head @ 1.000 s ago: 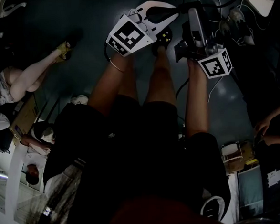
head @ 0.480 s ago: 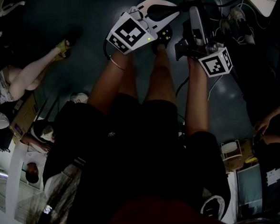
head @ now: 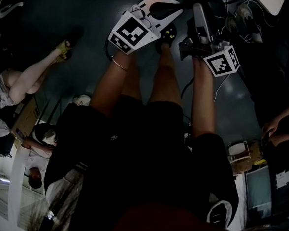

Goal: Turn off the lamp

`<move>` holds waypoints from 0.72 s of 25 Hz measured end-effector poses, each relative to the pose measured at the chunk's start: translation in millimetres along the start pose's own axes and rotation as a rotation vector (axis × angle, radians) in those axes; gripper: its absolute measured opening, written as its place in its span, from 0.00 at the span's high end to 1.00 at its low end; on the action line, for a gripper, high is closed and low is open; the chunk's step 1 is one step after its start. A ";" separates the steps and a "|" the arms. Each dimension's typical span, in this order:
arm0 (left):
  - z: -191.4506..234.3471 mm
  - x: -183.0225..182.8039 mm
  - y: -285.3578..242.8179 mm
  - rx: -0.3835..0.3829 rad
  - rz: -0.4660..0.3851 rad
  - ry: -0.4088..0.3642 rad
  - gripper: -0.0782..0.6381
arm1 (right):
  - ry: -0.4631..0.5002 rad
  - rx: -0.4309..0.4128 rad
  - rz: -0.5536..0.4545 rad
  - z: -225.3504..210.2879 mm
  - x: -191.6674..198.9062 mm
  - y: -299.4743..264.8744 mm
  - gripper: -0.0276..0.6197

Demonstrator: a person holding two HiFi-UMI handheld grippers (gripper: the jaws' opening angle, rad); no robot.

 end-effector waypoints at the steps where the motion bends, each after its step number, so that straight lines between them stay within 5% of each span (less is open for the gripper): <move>1: 0.2 -0.8 0.0 0.000 0.000 0.000 0.87 | -0.002 0.001 -0.001 0.2 -0.6 -0.3 0.85; 18: 0.1 -0.8 -2.1 0.010 0.009 -0.003 0.87 | -0.004 0.018 -0.014 -1.3 -1.8 2.6 0.87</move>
Point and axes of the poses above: the fingertips, and each gripper's own axes: y backward along the fingers, z to its left, x out of its underside, the point moved 4 cm from there along y, backward along the fingers, and after that the axes turned 1 degree about -y, right-handed, at the moved point
